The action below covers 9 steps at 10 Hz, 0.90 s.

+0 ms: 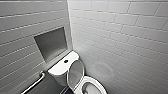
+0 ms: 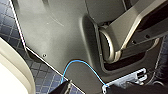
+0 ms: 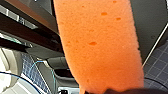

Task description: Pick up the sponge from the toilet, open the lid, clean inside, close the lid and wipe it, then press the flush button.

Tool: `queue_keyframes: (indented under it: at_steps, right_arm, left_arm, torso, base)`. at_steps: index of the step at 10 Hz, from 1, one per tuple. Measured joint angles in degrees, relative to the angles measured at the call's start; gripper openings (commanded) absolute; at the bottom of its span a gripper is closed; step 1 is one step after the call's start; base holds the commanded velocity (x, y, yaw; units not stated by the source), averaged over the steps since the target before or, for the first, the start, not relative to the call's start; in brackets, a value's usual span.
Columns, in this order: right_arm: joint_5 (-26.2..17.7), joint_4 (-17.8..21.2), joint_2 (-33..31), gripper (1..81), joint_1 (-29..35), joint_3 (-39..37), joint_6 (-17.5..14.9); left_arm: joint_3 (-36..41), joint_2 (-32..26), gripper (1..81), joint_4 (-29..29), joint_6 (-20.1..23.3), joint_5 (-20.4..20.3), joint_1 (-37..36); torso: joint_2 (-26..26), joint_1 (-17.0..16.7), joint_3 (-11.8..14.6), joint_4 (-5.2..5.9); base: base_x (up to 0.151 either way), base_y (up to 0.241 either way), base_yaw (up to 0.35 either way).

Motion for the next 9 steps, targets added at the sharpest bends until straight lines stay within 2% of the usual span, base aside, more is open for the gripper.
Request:
queue_keyframes:
  at_steps: [4,9]
  right_arm:
    - [0.2,0.1,0.0,1.0,0.1,-0.3,0.0]
    - [0.3,0.2,0.1,1.0,0.7,-1.1,0.0]
  left_arm:
    - [0.0,0.0,81.1,0.0,0.0,-0.5,-0.3]
    - [0.0,0.0,81.1,0.0,0.0,-0.7,-0.3]
  torso:
    - [0.0,0.0,0.0,0.0]
    - [0.0,0.0,0.0,0.0]
  base:
    - [0.09,0.0,0.0]
    - [0.0,0.0,0.0]
